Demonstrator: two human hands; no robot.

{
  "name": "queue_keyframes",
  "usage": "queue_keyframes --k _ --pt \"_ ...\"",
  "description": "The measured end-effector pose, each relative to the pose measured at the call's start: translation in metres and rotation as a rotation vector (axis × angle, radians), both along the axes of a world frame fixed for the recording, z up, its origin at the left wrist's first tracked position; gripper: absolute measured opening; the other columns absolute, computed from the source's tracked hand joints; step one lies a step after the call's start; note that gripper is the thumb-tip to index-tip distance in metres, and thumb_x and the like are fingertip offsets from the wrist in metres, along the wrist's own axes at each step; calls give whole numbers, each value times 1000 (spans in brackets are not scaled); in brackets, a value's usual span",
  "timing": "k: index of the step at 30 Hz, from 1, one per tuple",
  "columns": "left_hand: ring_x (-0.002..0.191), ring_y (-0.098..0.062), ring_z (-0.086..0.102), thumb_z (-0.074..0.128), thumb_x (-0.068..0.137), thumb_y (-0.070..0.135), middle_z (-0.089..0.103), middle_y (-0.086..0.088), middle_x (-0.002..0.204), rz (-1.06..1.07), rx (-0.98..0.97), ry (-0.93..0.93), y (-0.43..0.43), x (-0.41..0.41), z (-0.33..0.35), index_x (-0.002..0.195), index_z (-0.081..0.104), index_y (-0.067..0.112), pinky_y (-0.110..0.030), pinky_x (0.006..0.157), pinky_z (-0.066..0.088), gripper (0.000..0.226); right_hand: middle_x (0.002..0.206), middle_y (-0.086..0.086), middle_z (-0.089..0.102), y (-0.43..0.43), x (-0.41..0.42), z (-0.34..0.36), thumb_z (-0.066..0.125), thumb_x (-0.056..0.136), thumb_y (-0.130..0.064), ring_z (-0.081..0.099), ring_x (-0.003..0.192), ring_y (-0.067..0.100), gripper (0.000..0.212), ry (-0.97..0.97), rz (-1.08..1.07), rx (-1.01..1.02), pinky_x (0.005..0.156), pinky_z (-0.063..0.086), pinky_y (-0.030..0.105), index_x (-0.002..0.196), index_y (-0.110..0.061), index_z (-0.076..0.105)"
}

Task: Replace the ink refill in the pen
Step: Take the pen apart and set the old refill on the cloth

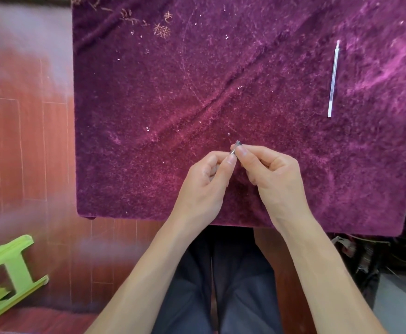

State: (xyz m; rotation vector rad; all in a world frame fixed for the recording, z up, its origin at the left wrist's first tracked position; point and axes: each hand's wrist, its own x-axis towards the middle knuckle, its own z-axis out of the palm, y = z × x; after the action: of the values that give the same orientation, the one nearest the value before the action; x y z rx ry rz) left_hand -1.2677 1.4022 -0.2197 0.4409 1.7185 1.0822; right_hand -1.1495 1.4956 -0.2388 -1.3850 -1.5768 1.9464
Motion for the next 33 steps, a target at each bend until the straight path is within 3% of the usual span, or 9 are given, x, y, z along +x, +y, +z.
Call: queue_keyframes --k 2,6,8,17,26,33 --pt "56 7 51 46 107 34 57 25 61 -13 -1 20 2 0 0 107 71 17 -15 57 43 30 68 -28 71 1 0 -1 74 101 -23 67 69 -11 12 5 -10 -7 69 50 5 106 -19 84" --pt "58 -5 44 43 107 35 52 11 67 -32 -19 89 4 1 -2 91 65 12 -30 56 40 36 80 -22 79 2 -1 -2 75 100 -24 68 68 -10 12 22 -35 -41 68 51 6 106 -20 85" --pt "57 -4 43 42 108 33 52 11 66 -28 -18 105 5 1 -2 87 61 10 -29 56 39 37 76 -22 77 2 -2 -3 76 100 -24 67 66 -10 13 19 -35 -55 65 50 5 106 -19 85" --pt "58 -1 46 44 108 31 51 18 63 37 -4 131 8 5 -1 102 70 18 -22 58 39 29 64 -25 70 -2 -5 -9 76 100 -21 63 55 -9 13 25 -96 -28 56 45 4 103 -12 85" --pt "63 0 51 45 108 24 55 16 66 47 -2 170 8 5 -1 108 74 18 -21 63 45 29 77 -20 76 -5 -5 -15 78 99 -24 65 64 -6 13 12 -134 -48 61 47 7 101 -15 86" --pt "70 9 58 45 109 20 63 24 75 51 25 156 6 6 -1 110 73 15 -7 68 42 29 84 -14 79 -8 -7 -13 78 99 -24 66 69 -6 13 6 -163 -76 64 48 8 102 -15 86"
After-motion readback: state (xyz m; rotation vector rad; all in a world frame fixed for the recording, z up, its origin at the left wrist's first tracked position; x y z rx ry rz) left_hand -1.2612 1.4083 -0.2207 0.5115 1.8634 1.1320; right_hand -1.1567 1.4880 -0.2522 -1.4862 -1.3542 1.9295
